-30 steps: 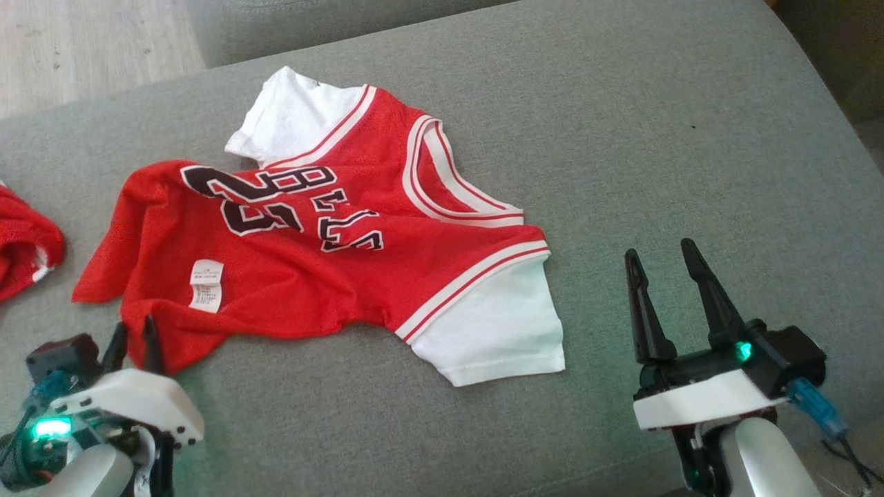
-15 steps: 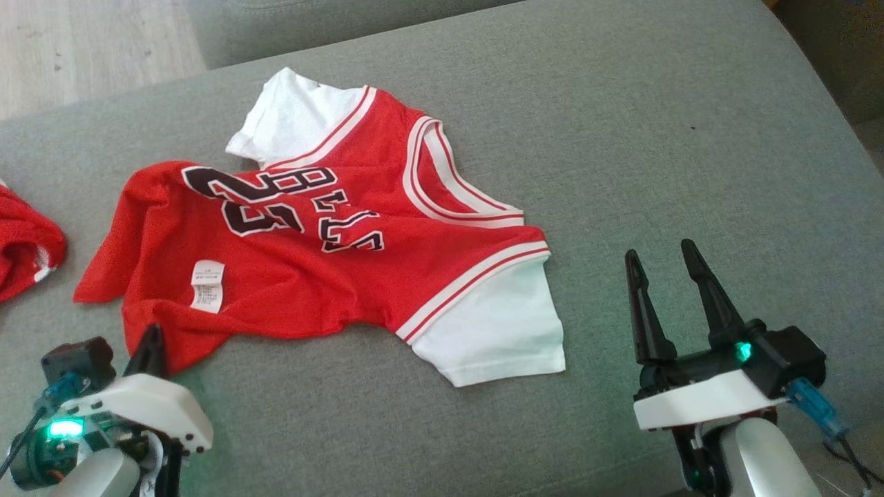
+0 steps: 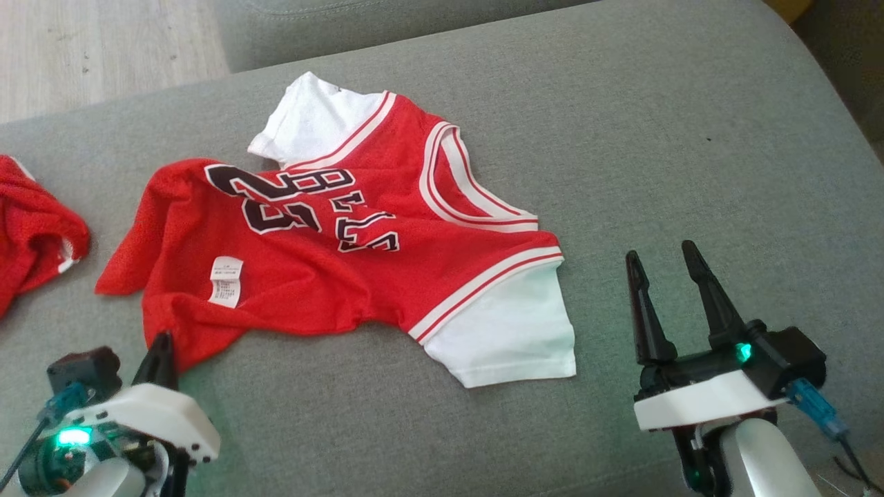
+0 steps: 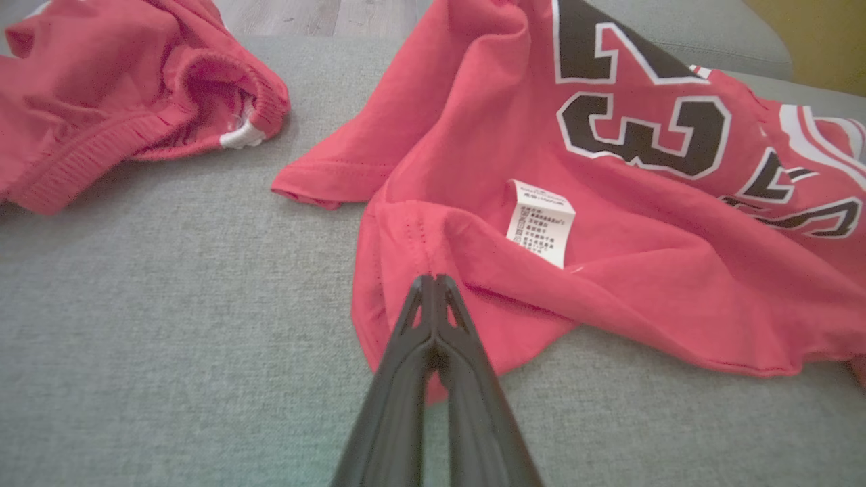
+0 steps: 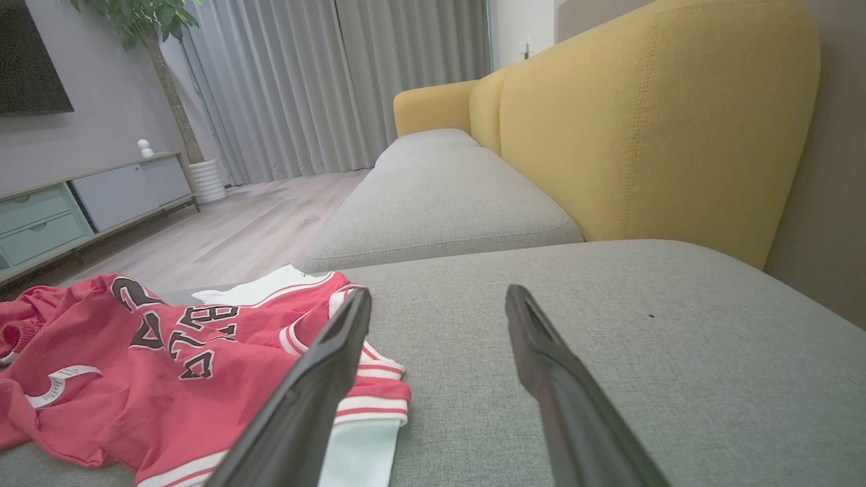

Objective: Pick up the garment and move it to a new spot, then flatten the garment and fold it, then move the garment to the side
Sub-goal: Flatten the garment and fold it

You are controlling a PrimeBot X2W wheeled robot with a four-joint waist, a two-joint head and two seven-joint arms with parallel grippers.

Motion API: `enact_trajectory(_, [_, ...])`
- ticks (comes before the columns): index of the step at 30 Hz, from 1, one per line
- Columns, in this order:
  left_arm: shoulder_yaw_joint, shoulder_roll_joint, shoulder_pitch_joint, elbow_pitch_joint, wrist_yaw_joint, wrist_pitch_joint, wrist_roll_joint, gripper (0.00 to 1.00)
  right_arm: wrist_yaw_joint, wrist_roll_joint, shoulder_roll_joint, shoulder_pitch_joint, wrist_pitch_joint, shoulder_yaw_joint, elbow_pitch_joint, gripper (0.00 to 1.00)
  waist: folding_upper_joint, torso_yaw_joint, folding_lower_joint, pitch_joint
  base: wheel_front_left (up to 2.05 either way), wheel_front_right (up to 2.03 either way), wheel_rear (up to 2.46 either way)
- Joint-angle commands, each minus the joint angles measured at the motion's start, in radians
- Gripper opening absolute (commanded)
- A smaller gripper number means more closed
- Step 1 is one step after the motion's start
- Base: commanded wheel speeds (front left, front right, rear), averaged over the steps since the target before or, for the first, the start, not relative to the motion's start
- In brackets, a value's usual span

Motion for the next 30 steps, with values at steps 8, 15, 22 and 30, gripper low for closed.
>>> enact_trajectory(8, [0.069,0.03,-0.04,-0.02,0.008,-0.035,-0.003,1.0,0.008,-0.004,-0.005,-0.008,-0.011,0.027,-0.028,1.0,0.0,-0.011,0.0,0.005,0.0,0.0,0.0])
enact_trajectory(15, [0.085,0.038,-0.05,0.018,0.01,-0.033,-0.013,1.0,0.008,-0.002,-0.005,-0.011,-0.011,0.029,-0.028,1.0,0.0,-0.036,0.0,0.013,0.0,0.0,0.0])
enact_trajectory(22, [0.091,0.042,-0.051,0.035,0.01,-0.035,-0.018,1.0,0.008,0.0,-0.005,-0.01,-0.011,0.026,-0.029,1.0,0.0,-0.051,0.0,0.016,0.0,0.0,0.0])
enact_trajectory(30, [0.074,0.038,-0.058,0.042,-0.005,-0.025,-0.015,0.58,0.008,0.002,-0.005,-0.009,-0.011,0.022,-0.032,1.0,0.0,-0.048,0.0,0.017,0.0,0.0,0.0])
